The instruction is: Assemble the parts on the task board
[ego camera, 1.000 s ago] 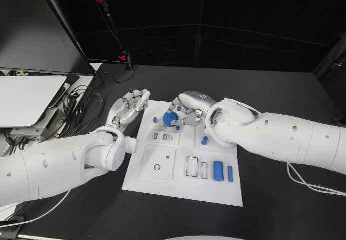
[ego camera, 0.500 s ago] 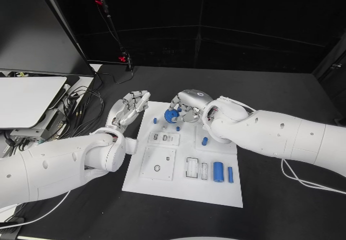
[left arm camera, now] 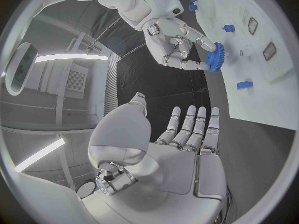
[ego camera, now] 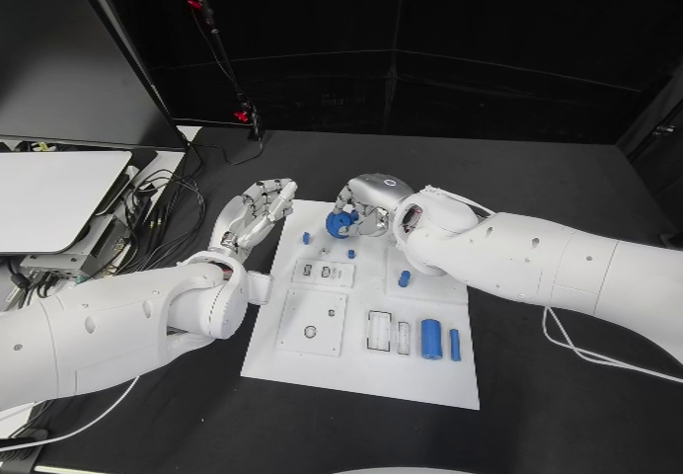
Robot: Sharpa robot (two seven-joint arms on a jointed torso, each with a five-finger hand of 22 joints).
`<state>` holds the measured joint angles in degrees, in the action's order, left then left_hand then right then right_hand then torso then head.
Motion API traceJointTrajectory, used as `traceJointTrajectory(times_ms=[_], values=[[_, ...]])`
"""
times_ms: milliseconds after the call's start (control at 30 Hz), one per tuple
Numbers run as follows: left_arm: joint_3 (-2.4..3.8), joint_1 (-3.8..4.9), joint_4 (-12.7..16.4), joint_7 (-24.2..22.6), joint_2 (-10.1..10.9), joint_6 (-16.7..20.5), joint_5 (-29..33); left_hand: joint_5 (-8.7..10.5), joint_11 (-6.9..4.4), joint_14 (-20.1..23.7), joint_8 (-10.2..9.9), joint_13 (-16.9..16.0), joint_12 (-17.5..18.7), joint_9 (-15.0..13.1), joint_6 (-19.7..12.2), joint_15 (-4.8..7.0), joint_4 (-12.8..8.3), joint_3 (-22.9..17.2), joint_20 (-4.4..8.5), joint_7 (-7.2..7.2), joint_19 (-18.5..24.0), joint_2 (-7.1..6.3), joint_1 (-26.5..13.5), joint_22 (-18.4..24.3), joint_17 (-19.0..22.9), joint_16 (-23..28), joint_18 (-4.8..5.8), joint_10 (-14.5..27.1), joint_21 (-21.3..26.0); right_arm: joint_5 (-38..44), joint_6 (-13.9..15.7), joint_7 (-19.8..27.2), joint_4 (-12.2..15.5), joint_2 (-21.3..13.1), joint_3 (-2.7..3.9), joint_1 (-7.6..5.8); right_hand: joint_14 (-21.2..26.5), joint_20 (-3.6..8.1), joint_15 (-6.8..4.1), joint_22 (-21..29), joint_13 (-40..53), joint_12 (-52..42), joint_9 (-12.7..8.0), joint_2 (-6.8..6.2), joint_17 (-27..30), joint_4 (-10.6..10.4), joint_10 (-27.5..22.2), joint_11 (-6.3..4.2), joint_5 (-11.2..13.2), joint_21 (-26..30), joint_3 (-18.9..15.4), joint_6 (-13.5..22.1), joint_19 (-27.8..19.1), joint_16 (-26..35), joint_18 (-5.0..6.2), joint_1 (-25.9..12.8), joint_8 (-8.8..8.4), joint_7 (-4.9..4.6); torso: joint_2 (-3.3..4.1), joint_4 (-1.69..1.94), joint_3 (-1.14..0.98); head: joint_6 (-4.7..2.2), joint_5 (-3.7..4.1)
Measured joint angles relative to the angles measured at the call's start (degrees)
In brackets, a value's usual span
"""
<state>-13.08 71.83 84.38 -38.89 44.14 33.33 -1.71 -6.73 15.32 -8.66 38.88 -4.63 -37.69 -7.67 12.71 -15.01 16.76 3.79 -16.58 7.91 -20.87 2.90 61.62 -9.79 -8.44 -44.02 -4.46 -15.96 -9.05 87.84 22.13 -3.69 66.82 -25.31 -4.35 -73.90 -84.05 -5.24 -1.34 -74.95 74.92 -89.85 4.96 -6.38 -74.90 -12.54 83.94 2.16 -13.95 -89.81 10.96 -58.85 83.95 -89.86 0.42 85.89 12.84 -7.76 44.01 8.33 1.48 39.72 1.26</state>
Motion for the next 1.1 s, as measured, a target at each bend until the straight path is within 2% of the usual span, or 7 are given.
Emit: traceJointTrajectory(times_ms=[267, 333, 433, 967, 1100], values=[[0.00, 0.00, 0.0, 0.0, 0.0, 0.0, 0.0, 0.00, 0.00, 0.0, 0.0, 0.0, -0.2, 0.1, 0.0, 0.00, 0.0, 0.0, 0.00, 0.00, 0.0, 0.11, 0.1, 0.0, 0.0, -0.2, 0.00, 0.0, 0.0, 0.3, -1.1, -0.6, -1.9, 0.8, 0.00, 0.46, 0.0, 0.00, 0.00, 0.0, 0.0, 0.0, 0.0, -0.08, 0.0, 0.2, 0.0, 0.00, 0.0, 0.0, 0.2, 0.0, 0.0, 0.0, 0.00, 0.1, -0.44, 0.00, 0.00, -0.02, 0.00, 0.09, -0.03], [0.00, 0.00, 0.0, 0.0, 0.0, 0.0, 0.0, 0.00, 0.00, 0.0, 0.0, 0.0, -0.2, 0.1, 0.0, 0.00, 0.0, 0.0, 0.00, 0.00, 0.0, 0.23, 0.2, 0.0, 0.1, -0.2, 0.00, 0.0, 0.0, 0.4, -1.4, -0.7, -2.4, 1.1, 0.00, 0.57, 0.0, 0.00, 0.00, 0.0, 0.0, 0.0, 0.0, 0.61, 0.0, 0.2, 0.0, 0.00, 0.1, 0.0, 0.2, 0.0, 0.0, 0.0, 0.00, 1.1, -0.73, 0.00, 0.00, -0.03, 0.01, 0.12, -0.03], [0.00, 0.00, -0.1, 0.0, -0.1, 0.0, 0.0, 0.00, 0.00, 0.0, 0.0, 0.0, -0.2, 0.1, 0.0, 0.00, 0.0, 0.0, 0.00, 0.00, 0.0, 0.23, 0.2, 0.0, 0.1, -0.2, 0.00, 0.0, 0.0, 0.5, -1.8, -0.9, -2.9, 1.4, 0.03, 0.68, 0.0, 0.00, 0.00, 0.0, 0.0, 0.0, 0.0, 0.62, 0.0, 0.2, 0.0, 0.00, 0.1, 0.0, 0.1, 0.0, 0.0, 0.0, 0.00, 1.1, -0.72, 0.00, -0.01, -0.04, 0.00, 0.12, -0.04], [0.00, 0.00, -0.1, 0.0, -0.1, -0.1, 0.0, 0.00, 0.00, 0.0, 0.0, 0.1, -0.2, 0.1, 0.0, 0.00, 0.0, 0.0, 0.00, 0.00, 0.0, 0.22, 0.2, 0.0, 0.1, -0.2, 0.00, 0.0, 0.0, 0.6, -2.4, -1.4, -4.4, 2.2, 0.16, 1.02, 0.0, 0.00, 0.00, 0.0, 0.0, 0.0, 0.0, 1.38, 0.0, 0.2, 0.0, -0.01, 0.5, 0.0, 0.1, 0.0, 0.0, 0.0, 0.00, 1.0, -0.92, 0.00, -0.03, -0.11, 0.01, 0.14, 0.15], [0.00, 0.00, -0.1, 0.0, -0.1, -0.1, 0.0, 0.00, 0.00, 0.0, 0.0, 0.1, -0.2, 0.1, 0.0, 0.00, 0.0, 0.0, 0.00, 0.00, 0.0, 0.22, 0.2, 0.0, 0.1, -0.2, 0.00, 0.0, 0.0, 0.6, -2.5, -1.4, -4.6, 2.3, 0.17, 1.04, 0.0, 0.00, 0.00, 0.0, 0.0, 0.0, 0.0, 1.54, 0.0, 0.5, 0.0, 0.01, 0.7, 0.0, 0.3, 0.0, 0.0, 0.0, 0.00, 0.9, -1.65, 0.00, -0.03, -0.09, 0.01, 0.15, 0.16]])
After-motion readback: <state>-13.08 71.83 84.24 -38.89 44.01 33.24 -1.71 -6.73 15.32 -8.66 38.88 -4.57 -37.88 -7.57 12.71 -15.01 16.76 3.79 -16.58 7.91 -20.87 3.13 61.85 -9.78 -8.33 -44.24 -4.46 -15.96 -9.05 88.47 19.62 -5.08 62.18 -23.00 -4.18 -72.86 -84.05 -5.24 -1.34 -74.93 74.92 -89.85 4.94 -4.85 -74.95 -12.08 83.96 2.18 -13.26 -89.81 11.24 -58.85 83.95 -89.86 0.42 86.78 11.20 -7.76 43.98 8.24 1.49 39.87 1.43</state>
